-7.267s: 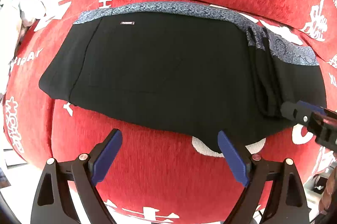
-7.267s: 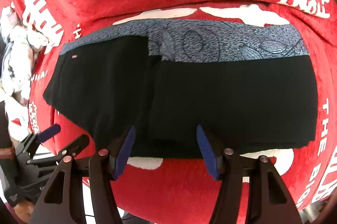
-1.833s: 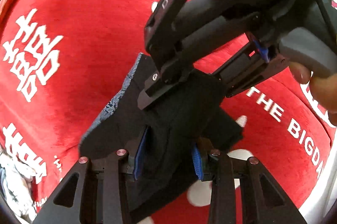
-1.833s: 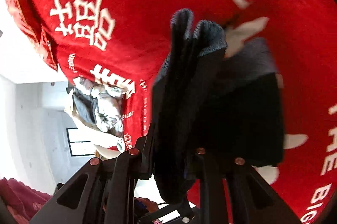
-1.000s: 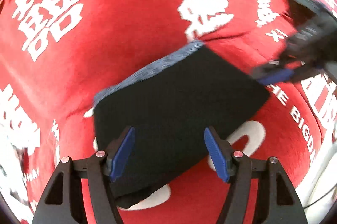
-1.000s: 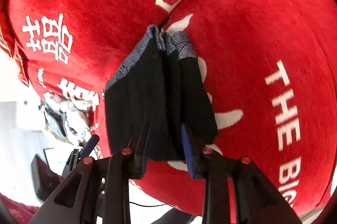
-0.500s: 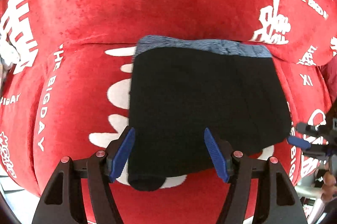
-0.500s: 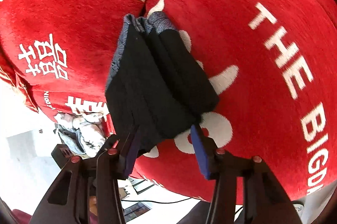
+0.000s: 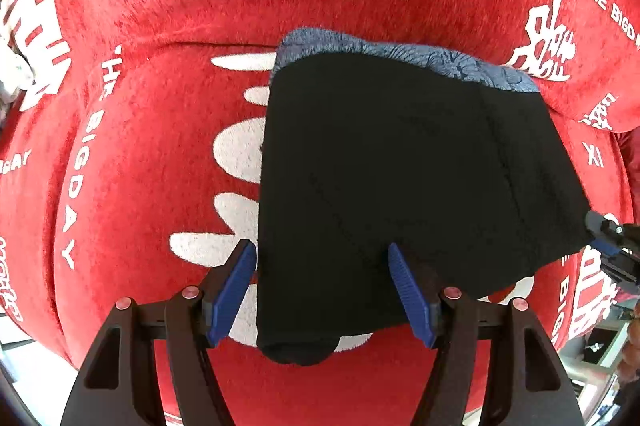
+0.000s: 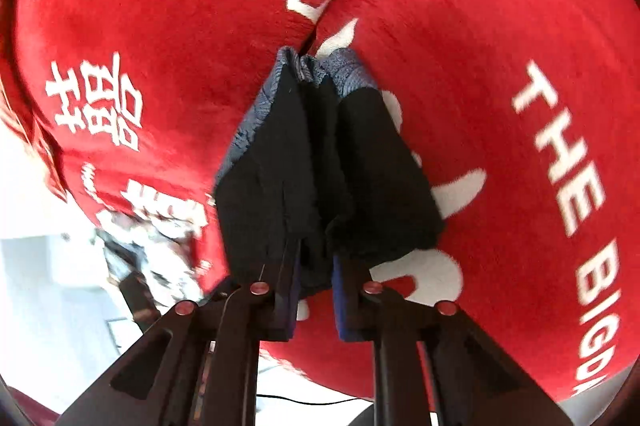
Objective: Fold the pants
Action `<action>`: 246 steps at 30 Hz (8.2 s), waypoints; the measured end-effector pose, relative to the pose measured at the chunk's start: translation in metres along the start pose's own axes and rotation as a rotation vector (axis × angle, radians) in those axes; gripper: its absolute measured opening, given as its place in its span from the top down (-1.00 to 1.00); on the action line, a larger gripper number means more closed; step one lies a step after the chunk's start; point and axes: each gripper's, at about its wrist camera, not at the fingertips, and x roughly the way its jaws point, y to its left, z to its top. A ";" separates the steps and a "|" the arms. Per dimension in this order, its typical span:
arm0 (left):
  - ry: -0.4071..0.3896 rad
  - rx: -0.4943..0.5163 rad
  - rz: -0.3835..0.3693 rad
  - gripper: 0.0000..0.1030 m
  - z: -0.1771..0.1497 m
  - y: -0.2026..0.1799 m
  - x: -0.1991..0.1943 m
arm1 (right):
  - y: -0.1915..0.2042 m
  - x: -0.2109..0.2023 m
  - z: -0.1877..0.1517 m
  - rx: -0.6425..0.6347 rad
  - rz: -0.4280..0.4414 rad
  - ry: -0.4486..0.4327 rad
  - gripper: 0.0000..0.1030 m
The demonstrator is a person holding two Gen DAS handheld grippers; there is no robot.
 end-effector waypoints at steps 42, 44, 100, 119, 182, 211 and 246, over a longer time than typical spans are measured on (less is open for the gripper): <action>0.066 0.015 0.035 -0.97 0.006 -0.001 0.019 | 0.001 0.005 0.009 -0.115 -0.307 0.031 -0.14; 0.069 0.016 0.032 -0.97 0.008 0.000 0.021 | -0.002 0.004 0.010 -0.106 -0.308 0.032 -0.24; 0.035 -0.020 -0.384 -0.14 0.050 0.022 0.017 | -0.009 0.044 0.059 -0.081 0.076 0.198 0.16; 0.047 -0.122 -0.209 -0.74 -0.024 0.105 0.008 | 0.033 0.092 -0.030 -0.202 -0.079 0.246 0.00; 0.019 0.043 0.178 -1.00 -0.065 0.030 -0.162 | 0.194 0.010 -0.147 -0.492 -0.705 0.111 -1.00; 0.035 0.049 0.180 -1.00 -0.062 0.032 -0.162 | 0.207 0.011 -0.143 -0.531 -0.748 0.116 -1.00; 0.043 0.076 0.200 -1.00 -0.066 0.027 -0.159 | 0.205 0.011 -0.143 -0.528 -0.762 0.112 -1.00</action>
